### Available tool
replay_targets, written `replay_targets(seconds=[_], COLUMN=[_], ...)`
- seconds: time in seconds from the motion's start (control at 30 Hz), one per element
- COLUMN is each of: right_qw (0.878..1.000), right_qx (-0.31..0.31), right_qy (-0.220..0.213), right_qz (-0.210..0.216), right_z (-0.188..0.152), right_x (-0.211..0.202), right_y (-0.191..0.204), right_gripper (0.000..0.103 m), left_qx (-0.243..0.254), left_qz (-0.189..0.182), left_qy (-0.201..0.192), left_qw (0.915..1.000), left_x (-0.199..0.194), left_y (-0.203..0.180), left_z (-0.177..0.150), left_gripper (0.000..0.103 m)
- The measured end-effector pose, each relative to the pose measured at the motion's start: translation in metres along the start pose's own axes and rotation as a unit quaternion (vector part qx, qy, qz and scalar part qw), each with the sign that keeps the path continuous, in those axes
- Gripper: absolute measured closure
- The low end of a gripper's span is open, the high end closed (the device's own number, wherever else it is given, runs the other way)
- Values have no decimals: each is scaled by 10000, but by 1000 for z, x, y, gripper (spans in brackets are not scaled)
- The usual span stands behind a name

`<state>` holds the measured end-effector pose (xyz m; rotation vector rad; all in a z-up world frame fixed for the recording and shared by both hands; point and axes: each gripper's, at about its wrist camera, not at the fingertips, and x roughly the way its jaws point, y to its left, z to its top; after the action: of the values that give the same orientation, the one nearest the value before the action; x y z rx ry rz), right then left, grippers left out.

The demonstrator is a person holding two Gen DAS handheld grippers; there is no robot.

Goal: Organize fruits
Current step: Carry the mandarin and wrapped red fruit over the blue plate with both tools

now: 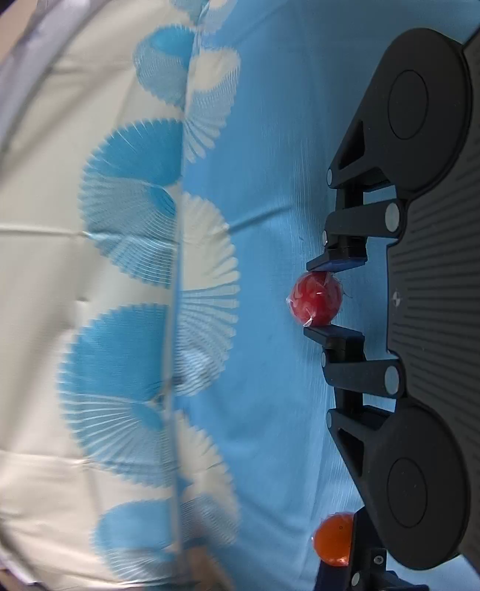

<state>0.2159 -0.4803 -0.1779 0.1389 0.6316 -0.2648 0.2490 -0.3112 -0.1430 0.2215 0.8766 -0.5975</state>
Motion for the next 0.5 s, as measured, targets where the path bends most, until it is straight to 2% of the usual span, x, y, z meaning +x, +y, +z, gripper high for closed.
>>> replay_targets(seconds=[0.07, 0.2, 0.37, 0.5], right_qw=[9998, 9988, 9945, 9886], right_qx=[139, 169, 14, -129], right_qy=[-137, -380, -563, -424], right_qz=[33, 257, 885, 1441], right_z=[0, -4, -16, -32], right_x=[-37, -128, -241, -313], right_y=[6, 34, 88, 136], right_gripper=[72, 72, 72, 72], left_qx=[-110, -191, -411, -484], left_qz=[-43, 138, 353, 727], left_qy=[-92, -250, -204, -92], left_qw=[9999, 9994, 9983, 9961], left_x=[-37, -123, -224, -294], left_y=[5, 17, 38, 52], left_z=[-11, -43, -95, -140], left_gripper=[63, 63, 63, 63])
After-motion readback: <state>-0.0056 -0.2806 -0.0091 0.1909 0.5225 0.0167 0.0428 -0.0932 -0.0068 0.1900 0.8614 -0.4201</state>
